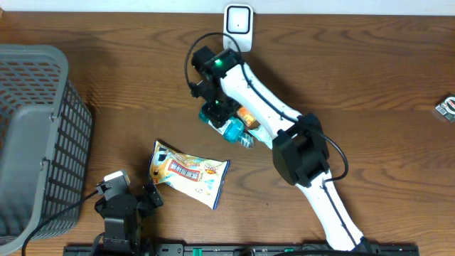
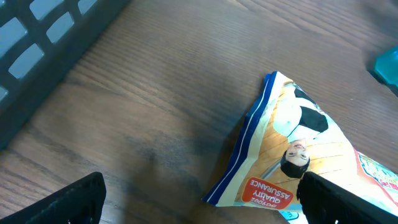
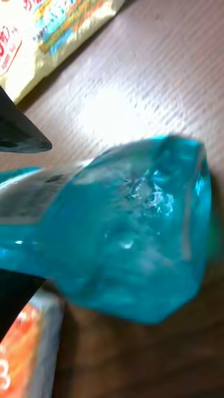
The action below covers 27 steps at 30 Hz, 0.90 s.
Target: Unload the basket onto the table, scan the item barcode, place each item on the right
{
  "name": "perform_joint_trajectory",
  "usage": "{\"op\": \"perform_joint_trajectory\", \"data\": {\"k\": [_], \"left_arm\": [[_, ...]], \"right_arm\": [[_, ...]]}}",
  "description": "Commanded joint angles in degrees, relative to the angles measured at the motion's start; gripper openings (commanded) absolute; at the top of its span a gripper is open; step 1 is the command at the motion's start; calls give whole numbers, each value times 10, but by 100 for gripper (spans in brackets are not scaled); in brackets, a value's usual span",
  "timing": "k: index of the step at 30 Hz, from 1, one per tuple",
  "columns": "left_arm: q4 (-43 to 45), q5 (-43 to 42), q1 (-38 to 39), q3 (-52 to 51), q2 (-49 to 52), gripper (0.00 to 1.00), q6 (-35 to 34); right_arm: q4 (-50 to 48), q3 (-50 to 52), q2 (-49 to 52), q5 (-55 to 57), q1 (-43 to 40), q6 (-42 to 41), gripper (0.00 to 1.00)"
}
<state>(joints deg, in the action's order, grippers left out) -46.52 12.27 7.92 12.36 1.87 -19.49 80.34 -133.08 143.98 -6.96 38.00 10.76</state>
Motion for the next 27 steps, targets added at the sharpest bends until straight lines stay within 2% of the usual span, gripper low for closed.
{"op": "perform_joint_trajectory", "data": {"k": [1,7,9,14,17,19,22,27], "left_arm": [[-40,3,-1,0,-1,98,12],[-40,3,-1,0,-1,98,12],[-40,3,-1,0,-1,98,12],[-40,3,-1,0,-1,98,12],[-40,3,-1,0,-1,98,12],[-40,3,-1,0,-1,98,12],[-40,3,-1,0,-1,98,12],[-40,3,-1,0,-1,98,12]], "right_arm": [[1,-12,10,-11,-3,7,46],[1,-12,10,-13,4,7,33],[1,-12,10,-19,6,7,33],[5,-16,8,-21,5,-7,50],[21,-35,2,-43,-2,-14,75],[20,-42,0,-80,-13,0,85],[13,-30,5,-139,-33,60,89],[-3,8,18,-170,-59,97,86]]}}
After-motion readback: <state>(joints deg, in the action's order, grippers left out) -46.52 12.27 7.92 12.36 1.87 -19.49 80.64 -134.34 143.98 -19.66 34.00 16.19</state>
